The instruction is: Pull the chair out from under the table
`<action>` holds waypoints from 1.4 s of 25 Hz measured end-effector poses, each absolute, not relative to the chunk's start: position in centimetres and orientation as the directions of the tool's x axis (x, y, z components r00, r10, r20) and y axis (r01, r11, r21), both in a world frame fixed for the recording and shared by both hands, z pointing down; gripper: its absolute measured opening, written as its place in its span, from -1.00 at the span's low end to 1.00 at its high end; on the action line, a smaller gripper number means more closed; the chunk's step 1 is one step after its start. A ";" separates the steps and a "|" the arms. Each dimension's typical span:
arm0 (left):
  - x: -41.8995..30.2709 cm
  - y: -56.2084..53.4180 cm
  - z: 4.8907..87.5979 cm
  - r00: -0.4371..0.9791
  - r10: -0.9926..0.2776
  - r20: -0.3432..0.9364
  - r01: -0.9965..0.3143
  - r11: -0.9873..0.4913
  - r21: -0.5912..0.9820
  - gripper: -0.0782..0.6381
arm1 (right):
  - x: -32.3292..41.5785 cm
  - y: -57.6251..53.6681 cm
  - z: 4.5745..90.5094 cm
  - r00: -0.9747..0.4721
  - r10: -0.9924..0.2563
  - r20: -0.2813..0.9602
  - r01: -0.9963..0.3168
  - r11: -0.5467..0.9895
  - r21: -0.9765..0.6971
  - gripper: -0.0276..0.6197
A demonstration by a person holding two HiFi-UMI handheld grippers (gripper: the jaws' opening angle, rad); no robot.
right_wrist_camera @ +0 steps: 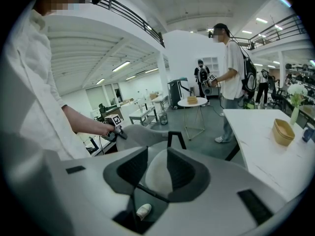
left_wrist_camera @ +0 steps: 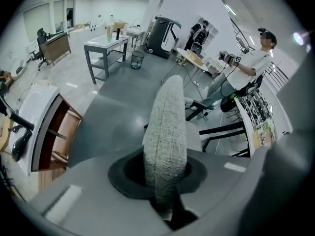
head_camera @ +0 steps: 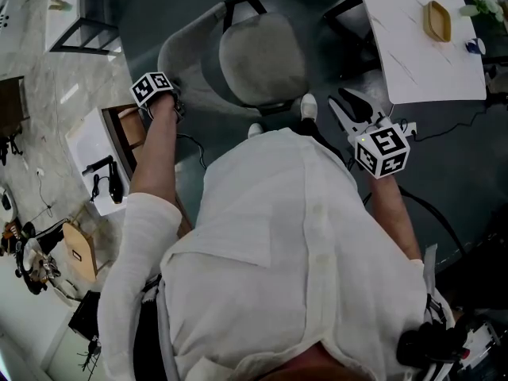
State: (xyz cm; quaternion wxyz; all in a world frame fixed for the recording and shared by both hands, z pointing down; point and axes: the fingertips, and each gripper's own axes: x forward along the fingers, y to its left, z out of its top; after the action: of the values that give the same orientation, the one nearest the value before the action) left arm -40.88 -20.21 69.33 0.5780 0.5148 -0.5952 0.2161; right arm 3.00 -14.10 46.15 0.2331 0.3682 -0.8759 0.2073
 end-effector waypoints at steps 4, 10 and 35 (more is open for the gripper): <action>-43.9 -18.9 69.2 0.194 -0.366 0.910 -0.862 0.379 0.336 -0.60 | 1.2 -12.6 46.0 -0.613 -0.555 0.562 -0.748 0.637 -0.187 -0.55; -45.9 -17.8 69.0 0.187 -0.364 0.913 -0.866 0.377 0.328 -0.60 | 0.3 -11.2 46.0 -0.610 -0.563 0.558 -0.753 0.631 -0.187 -0.55; -49.1 -16.4 69.5 0.140 -0.322 0.936 -0.921 0.304 0.243 -0.46 | -2.1 -5.9 45.6 -0.562 -0.597 0.573 -0.789 0.594 -0.154 -0.55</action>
State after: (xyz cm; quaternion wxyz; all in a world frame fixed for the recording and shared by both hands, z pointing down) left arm -49.15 -16.36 69.54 0.5456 0.5219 -0.5955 0.2745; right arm -2.12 -5.92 45.55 0.2387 0.4028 -0.8603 0.2014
